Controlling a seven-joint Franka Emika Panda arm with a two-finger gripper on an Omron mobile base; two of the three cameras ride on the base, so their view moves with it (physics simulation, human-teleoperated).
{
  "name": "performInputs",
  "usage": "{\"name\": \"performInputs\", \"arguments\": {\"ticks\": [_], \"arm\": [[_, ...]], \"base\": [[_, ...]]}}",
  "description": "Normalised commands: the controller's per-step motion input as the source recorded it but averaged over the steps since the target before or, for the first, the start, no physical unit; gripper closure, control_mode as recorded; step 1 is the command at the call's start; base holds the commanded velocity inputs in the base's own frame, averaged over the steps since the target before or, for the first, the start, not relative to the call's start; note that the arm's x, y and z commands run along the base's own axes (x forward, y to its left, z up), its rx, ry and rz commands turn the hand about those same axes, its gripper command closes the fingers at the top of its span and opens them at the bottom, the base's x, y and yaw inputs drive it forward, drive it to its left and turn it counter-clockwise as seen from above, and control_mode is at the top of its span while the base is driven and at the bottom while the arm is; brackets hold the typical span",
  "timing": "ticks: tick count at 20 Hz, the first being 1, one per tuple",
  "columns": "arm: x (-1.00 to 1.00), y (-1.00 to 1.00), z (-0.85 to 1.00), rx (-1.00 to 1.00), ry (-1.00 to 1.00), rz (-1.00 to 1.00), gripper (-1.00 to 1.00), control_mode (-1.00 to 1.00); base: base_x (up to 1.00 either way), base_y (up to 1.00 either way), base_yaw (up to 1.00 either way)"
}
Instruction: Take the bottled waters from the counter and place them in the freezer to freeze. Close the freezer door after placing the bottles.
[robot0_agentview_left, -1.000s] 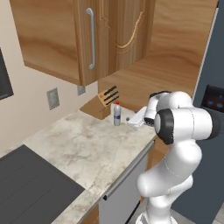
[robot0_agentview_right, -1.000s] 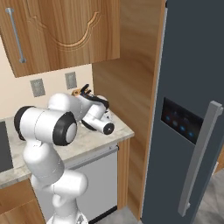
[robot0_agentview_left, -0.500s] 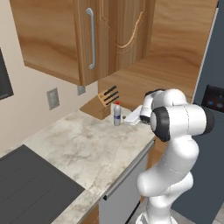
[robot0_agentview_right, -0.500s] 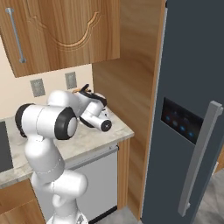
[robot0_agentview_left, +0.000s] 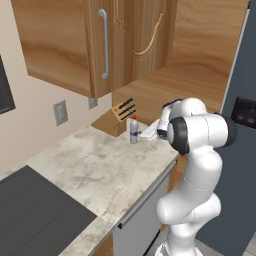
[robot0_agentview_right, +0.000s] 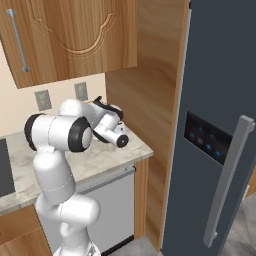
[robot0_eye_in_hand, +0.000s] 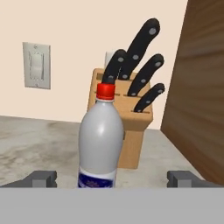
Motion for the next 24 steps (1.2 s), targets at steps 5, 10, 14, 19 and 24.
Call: {"name": "performInputs", "arguments": {"ticks": [5,10,14,19,24], "arm": [[0.10,0.13,-0.04,0.00,0.00,0.00,-1.00,-1.00],[0.17,0.07,0.00,0.00,0.01,0.00,-1.00,-1.00],[0.11,0.13,-0.05,0.00,0.00,0.00,-1.00,-1.00],[0.07,0.19,-0.03,0.00,0.00,0.00,-1.00,-1.00],[0.05,0.14,-0.01,0.00,0.00,0.00,-1.00,-1.00]], "base": [[0.00,0.00,0.00],[0.00,0.00,0.00],[0.00,0.00,0.00],[0.00,0.00,0.00],[0.00,0.00,0.00]]}}
